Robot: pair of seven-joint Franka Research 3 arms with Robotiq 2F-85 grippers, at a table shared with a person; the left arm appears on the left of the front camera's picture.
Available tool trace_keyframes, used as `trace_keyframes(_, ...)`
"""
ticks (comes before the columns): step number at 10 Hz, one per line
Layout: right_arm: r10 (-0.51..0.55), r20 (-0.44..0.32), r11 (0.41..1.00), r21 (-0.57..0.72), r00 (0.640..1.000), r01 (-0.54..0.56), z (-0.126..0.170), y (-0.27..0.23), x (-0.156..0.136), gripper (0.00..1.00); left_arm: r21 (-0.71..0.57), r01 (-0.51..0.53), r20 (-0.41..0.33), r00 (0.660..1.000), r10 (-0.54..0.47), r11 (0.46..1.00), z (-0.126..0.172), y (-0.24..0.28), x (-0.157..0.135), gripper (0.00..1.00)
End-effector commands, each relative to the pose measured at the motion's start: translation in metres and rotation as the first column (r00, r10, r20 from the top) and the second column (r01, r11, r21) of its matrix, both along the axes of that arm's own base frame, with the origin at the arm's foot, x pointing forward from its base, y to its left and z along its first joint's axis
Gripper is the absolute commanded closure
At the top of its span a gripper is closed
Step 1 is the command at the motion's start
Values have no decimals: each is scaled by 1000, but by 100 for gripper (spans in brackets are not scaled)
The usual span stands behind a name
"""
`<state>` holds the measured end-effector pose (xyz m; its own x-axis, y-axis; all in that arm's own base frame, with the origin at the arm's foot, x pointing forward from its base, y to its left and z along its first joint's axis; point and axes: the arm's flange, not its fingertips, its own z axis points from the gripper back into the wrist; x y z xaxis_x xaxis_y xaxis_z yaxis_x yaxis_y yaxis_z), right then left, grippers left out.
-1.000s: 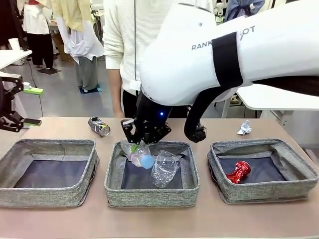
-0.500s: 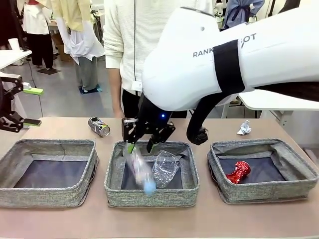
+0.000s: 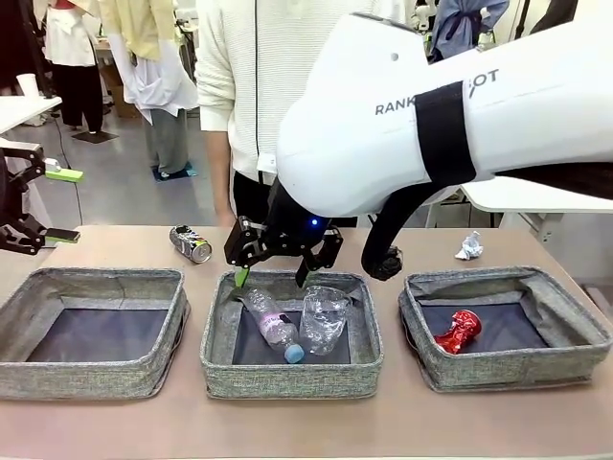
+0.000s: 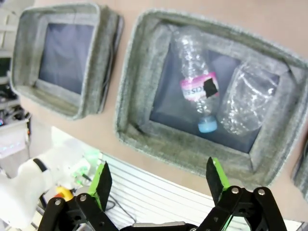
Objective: Sort the waste into the appropriate baskets.
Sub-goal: Place the picked waste into the Fabric basket indicated by the person.
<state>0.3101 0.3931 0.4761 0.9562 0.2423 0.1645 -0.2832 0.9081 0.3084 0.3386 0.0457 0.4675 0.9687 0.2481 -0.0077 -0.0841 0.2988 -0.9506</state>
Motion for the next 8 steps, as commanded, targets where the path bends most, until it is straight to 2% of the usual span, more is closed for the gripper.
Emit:
trace_keyframes(1,-31,25,999,5,999,31,-1,-3,-3,0,5,18,14,1000,-18,1000,-1,2,-2,0)
trace_keyframes(2,-39,19,999,29,999,38,1,-5,-3,0,5,18,14,1000,-18,1000,-1,2,-2,0)
trace_keyframes(3,-45,-18,995,84,999,46,9,-8,-1,0,5,18,14,1000,-18,1000,-1,2,-2,0)
trace_keyframes(5,-34,-122,949,307,992,70,58,-32,4,0,5,18,14,1000,-18,1000,-1,2,-2,0)
trace_keyframes(6,-45,-157,914,392,987,104,86,-53,6,0,5,18,14,1000,-18,1000,-1,2,-2,0)
trace_keyframes(7,-46,-227,888,437,973,144,110,-78,8,0,5,18,14,1000,-18,1000,-1,2,-2,0)
trace_keyframes(8,-19,-262,845,511,965,156,125,-104,7,0,5,18,14,1000,-18,1000,-1,2,-2,0)
